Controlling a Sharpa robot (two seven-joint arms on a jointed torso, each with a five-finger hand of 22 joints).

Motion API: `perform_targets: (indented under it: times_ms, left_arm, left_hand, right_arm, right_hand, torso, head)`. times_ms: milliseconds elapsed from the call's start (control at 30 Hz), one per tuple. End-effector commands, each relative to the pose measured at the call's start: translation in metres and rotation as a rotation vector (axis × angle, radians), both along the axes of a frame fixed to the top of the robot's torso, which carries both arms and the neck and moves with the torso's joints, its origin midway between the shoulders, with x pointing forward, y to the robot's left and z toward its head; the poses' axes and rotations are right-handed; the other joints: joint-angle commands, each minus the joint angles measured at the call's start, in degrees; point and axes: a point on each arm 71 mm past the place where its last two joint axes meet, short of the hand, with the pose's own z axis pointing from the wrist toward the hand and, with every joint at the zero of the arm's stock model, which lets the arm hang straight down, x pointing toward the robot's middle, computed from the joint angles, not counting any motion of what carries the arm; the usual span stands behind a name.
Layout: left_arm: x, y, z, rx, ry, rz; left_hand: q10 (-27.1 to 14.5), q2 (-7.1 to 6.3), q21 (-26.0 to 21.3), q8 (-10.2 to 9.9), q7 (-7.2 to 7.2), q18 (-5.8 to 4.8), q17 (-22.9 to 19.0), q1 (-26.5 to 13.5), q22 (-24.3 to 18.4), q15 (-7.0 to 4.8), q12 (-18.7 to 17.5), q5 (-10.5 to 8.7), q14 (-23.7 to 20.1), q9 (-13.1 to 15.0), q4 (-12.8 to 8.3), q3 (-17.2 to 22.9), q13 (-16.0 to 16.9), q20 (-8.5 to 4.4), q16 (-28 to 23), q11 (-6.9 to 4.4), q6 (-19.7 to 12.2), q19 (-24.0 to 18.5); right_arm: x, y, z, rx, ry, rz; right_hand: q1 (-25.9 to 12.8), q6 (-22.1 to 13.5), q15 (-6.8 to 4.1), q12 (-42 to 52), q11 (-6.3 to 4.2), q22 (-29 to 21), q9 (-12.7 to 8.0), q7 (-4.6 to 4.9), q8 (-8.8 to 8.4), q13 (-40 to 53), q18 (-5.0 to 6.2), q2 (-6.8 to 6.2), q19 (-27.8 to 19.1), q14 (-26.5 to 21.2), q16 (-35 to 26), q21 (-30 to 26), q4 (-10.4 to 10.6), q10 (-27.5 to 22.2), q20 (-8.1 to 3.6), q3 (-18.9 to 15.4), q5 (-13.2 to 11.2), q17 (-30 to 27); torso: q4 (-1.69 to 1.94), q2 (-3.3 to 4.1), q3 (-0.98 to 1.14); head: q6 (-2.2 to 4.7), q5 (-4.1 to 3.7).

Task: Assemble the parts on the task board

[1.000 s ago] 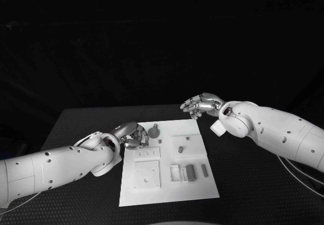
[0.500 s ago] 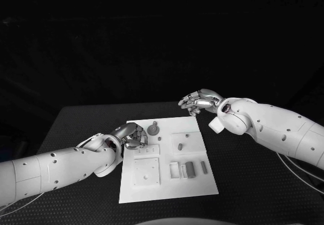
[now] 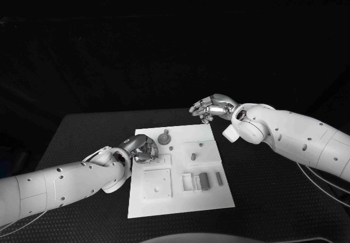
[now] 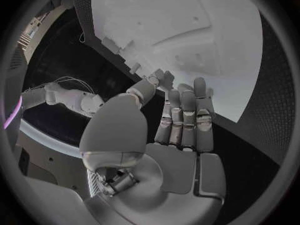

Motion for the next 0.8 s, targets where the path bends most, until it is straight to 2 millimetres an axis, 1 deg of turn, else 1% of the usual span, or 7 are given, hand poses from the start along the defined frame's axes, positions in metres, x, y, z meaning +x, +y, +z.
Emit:
perform_targets:
  times_ms: [33, 167, 333, 500, 800]
  left_arm:
    - [-0.001, -0.003, -0.001, -0.006, -0.017, -0.02]
    - [0.0, -0.004, -0.004, -0.005, -0.015, -0.025]
    - [0.0, -0.005, -0.006, -0.003, -0.016, -0.027]
    - [0.002, -0.004, -0.007, 0.001, -0.017, -0.029]
    - [0.002, -0.004, -0.013, -0.001, -0.003, -0.034]
  left_hand:
    - [0.3, 0.04, -0.3, 1.0, 0.12, -0.43, -0.1, 0.2, 0.1, 0.03, 0.2, 0.17, 0.3, 1.9, 0.1, 0.3, 0.1, 0.11, 0.1, 0.1, 0.6, 0.3]
    - [0.4, 0.04, -0.3, 1.0, 0.13, -0.43, -0.1, 0.2, 0.1, 0.02, 0.2, 0.17, 0.3, 1.9, 0.1, 0.3, 0.1, 0.11, 0.1, 0.11, 0.6, 0.4]
    - [0.4, 0.05, -0.3, 1.0, 0.14, -0.43, -0.1, 0.2, 0.1, 0.01, 0.2, 0.18, 0.3, 1.9, 0.1, 0.4, 0.1, 0.11, 0.1, 0.12, 0.6, 0.4]
    - [0.4, 0.15, -0.4, 1.0, 0.14, -0.43, -0.1, 0.3, 0.1, -0.01, 0.2, 0.18, 0.4, 1.9, 0.1, 0.4, 0.1, 0.09, 0.2, 0.12, 0.6, 0.4]
    - [0.5, 0.15, -0.4, 1.0, 0.15, -0.43, -0.1, 0.3, 0.1, -0.03, 0.3, 0.18, 0.4, 1.9, 0.1, 0.4, 0.1, 0.08, 0.2, 0.13, 0.6, 0.5]
  right_arm:
    - [0.0, 0.001, 0.001, -0.003, -0.021, 0.006]
    - [0.0, 0.002, 0.001, -0.002, -0.022, 0.009]
    - [-0.001, 0.004, 0.002, 0.0, -0.024, 0.013]
    - [-0.002, 0.005, 0.002, 0.0, -0.027, 0.014]
    - [-0.002, 0.005, 0.003, 0.0, -0.028, 0.012]
  right_hand:
    - [0.1, -0.1, -0.04, 0.1, -0.07, 0.8, -0.1, 0.37, -0.25, -0.1, 1.18, -0.6, 0.2, 0.4, -0.2, 0.2, -0.1, 0.1, -0.08, -0.3, 0.2, -0.1]
    - [0.1, -0.1, -0.04, 0.1, -0.07, 0.8, -0.1, 0.36, -0.25, -0.1, 1.18, -0.61, 0.2, 0.4, -0.2, 0.2, -0.1, 0.1, -0.09, -0.3, 0.2, -0.1]
    - [0.1, -0.1, -0.04, 0.1, -0.08, 0.8, -0.1, 0.36, -0.26, -0.1, 1.18, -0.59, 0.2, 0.4, -0.2, 0.2, -0.1, 0.1, -0.1, -0.3, 0.2, -0.1]
    - [0.2, -0.1, -0.05, 0.1, -0.08, 0.7, -0.1, 0.36, -0.27, -0.1, 1.18, -0.58, 0.2, 0.5, -0.2, 0.2, -0.1, 0.1, -0.11, -0.3, 0.2, -0.1]
    - [0.2, 0.0, -0.05, 0.2, -0.08, 0.7, -0.1, 0.35, -0.28, -0.1, 1.18, -0.56, 0.3, 0.5, -0.2, 0.2, -0.1, 0.1, -0.13, -0.3, 0.2, -0.2]
  torso:
    - [0.02, -0.01, -0.03]
    - [-0.02, 0.02, -0.04]
    - [-0.07, 0.01, -0.02]
    - [-0.02, 0.0, 0.01]
    - [-0.02, -0.02, -0.01]
  head:
    - [-0.11, -0.06]
    - [-0.08, -0.42]
    - [-0.11, -0.43]
    - [-0.16, -0.53]
    - [-0.24, -0.79]
